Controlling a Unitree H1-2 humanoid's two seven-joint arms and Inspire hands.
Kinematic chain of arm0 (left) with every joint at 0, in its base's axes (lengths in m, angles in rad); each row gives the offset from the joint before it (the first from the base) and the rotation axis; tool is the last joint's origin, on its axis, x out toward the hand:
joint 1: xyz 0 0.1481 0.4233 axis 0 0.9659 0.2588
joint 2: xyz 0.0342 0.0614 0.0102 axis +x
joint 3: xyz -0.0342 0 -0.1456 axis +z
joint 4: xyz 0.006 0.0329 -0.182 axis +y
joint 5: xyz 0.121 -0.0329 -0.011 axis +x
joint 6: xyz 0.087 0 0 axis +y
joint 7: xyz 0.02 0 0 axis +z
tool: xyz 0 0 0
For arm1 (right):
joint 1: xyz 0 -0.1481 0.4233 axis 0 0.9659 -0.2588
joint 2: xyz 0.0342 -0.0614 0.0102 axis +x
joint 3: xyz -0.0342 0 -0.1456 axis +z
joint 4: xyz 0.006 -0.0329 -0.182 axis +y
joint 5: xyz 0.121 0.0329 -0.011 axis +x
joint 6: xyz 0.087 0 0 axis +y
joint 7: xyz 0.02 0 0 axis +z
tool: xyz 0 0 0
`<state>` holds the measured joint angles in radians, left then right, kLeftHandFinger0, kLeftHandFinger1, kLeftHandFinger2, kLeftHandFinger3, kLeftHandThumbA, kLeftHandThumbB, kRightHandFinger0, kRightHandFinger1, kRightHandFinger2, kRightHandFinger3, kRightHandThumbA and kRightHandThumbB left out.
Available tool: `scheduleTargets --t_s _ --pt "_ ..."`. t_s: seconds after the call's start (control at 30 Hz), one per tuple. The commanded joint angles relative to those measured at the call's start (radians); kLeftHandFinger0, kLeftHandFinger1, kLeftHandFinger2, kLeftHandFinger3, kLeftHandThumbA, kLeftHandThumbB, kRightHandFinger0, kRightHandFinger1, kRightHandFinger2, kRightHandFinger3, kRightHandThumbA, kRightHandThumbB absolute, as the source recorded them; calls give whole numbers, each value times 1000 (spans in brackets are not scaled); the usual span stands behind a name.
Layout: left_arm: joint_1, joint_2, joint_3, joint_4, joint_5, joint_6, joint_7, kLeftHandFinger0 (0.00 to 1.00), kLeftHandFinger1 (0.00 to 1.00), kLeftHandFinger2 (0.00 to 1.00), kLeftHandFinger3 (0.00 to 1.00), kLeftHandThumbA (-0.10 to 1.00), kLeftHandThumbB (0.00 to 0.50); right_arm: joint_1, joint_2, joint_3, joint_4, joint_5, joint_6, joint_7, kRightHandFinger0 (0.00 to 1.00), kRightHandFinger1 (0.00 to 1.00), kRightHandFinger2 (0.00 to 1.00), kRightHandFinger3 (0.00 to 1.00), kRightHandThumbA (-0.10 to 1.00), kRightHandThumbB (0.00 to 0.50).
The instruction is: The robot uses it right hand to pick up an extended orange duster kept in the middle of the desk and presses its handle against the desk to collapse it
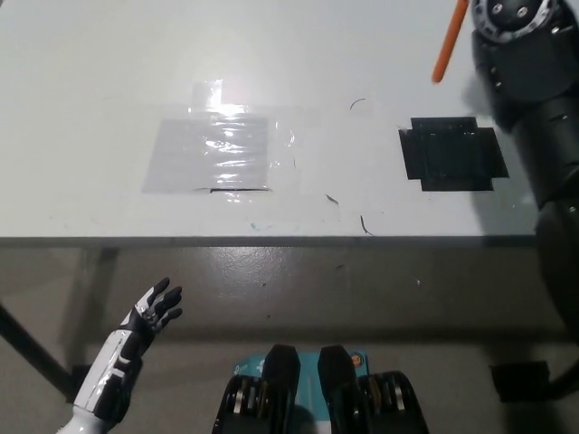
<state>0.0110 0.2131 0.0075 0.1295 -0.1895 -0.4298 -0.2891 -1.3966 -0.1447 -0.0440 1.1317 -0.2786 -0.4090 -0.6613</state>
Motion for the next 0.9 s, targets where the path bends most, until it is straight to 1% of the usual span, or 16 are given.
scheduleTargets --t_s 0.0,0.03,0.1,0.13,0.27,0.3,0.37,0.47,0.5,0.6,0.7,0.73,0.77,0.8,0.87 --pt "-5 9 3 -29 -19 -23 -10 1000 1000 1000 1000 968 261 -37 11 -25 22 69 -61 -81 0 34 492 643 -100 99" --pt "-10 11 4 -26 -19 -25 -11 1000 1000 1000 1000 968 256 -38 12 -27 26 77 -61 -77 0 44 504 663 -100 97" --pt "-17 11 4 -23 -18 -28 -11 1000 1000 1000 1000 970 256 -35 17 -31 38 88 -61 -72 0 47 507 672 -100 91" --pt "-14 6 5 -29 -11 -24 -4 1000 1000 1000 1000 972 269 -29 25 -36 49 100 -61 -73 0 51 508 667 -100 105" --pt "-11 5 7 -36 -6 -19 2 1000 1000 1000 1000 981 277 -13 42 -33 76 115 -61 -86 0 34 469 642 -100 109" --pt "-10 7 8 -37 -10 -19 0 1000 1000 1000 1000 982 284 -10 48 -41 86 128 -61 -81 0 22 444 629 -100 109" --pt "-12 9 10 -36 -13 -16 -1 1000 1000 1000 1000 988 288 -7 53 -36 118 126 -61 -93 0 9 414 625 -100 121" --pt "-17 11 10 -34 -22 -18 -6 1000 1000 1000 1000 984 285 -3 53 -15 153 103 -61 -120 0 21 417 621 -100 125" --pt "-20 13 11 -32 -24 -19 -8 1000 1000 1000 1000 982 285 2 54 -4 163 92 -61 -131 0 24 428 623 -100 120" --pt "-22 16 11 -28 -27 -24 -12 1000 1000 1000 1000 984 278 10 57 17 173 80 -61 -151 0 43 449 638 -100 128" --pt "-19 18 13 -27 -33 -27 -14 1000 1000 1000 1000 980 277 24 59 42 164 76 -61 -165 0 38 443 628 -100 114" --pt "-18 19 12 -28 -38 -27 -16 1000 1000 1000 1000 978 278 33 58 63 159 62 -61 -180 0 38 443 629 -100 94" --pt "-19 19 11 -27 -37 -29 -18 1000 1000 1000 1000 979 277 37 55 78 157 55 -61 -190 0 37 441 599 -100 95" --pt "-18 19 11 -30 -33 -24 -15 1000 1000 1000 1000 980 279 47 54 88 144 59 -61 -185 0 36 442 590 -100 80" --pt "-17 18 10 -31 -37 -26 -17 1000 1000 1000 1000 981 277 56 54 105 136 65 -61 -190 0 46 446 534 -100 77"
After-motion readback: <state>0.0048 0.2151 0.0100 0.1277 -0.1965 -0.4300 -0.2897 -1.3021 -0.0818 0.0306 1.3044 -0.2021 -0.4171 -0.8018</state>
